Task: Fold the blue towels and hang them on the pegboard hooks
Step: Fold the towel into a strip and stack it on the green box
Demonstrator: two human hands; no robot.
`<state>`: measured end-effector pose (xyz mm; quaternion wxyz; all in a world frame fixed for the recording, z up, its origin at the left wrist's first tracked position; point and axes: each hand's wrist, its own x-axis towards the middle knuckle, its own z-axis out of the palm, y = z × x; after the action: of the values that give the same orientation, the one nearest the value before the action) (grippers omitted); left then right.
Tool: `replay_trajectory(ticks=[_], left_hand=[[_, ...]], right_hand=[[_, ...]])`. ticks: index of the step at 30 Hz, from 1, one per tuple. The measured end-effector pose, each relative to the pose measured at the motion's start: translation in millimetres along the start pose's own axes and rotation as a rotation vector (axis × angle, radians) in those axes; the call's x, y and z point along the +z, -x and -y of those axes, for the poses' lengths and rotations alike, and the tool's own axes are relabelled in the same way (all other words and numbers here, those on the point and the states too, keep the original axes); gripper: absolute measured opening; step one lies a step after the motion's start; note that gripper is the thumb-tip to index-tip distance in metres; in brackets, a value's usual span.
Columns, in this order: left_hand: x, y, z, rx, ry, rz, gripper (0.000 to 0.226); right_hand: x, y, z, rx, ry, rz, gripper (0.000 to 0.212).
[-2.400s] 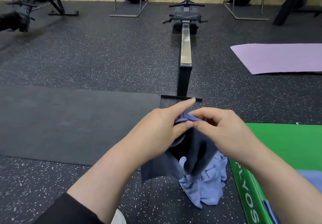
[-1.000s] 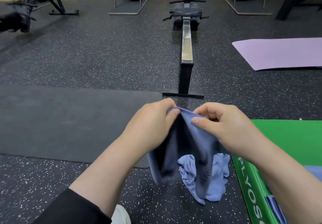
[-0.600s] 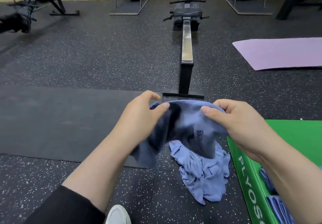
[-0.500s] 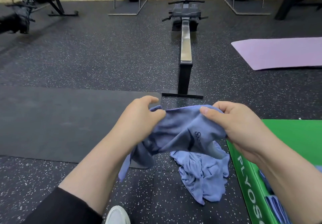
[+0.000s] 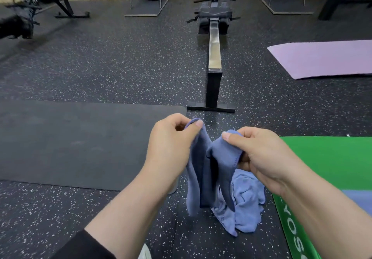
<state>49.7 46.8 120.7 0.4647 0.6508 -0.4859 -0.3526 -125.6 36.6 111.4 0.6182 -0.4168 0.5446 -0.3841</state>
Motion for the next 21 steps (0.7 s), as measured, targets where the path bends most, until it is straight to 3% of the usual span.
replay_trajectory(ticks=[6,9,13,15,17,19,21], left_hand=[[11,6,2,0.064,-0.068,0.008,0.034],[16,12,0,0.142,-0.173,0.04,0.026],[27,26,2,0.371,-0.402,0.222,0.02],[27,30,0,0.358,-0.407,0.293,0.027],[20,26,-3,0.312,-0.342,0.21,0.027],[8,16,-6,0.269,-0.272,0.079,0.022],[-5,4,-7,0.234,-0.245,0.088,0.012]], right_hand=[[9,1,-2,0.034,-0.076,0.1,0.023],[11,3,0,0.055,-0.163,0.161,0.027],[10,6,3,0.036,-0.308,0.167,0.03],[7,5,3,-0.01,-0.192,0.141,0.029],[1,0,1,-0.081,-0.001,0.094,0.028],[-6,-3,3,-0.22,0.349,0.048,0.028],[-11,-2,8,-0.345,0.674,0.042,0.029]])
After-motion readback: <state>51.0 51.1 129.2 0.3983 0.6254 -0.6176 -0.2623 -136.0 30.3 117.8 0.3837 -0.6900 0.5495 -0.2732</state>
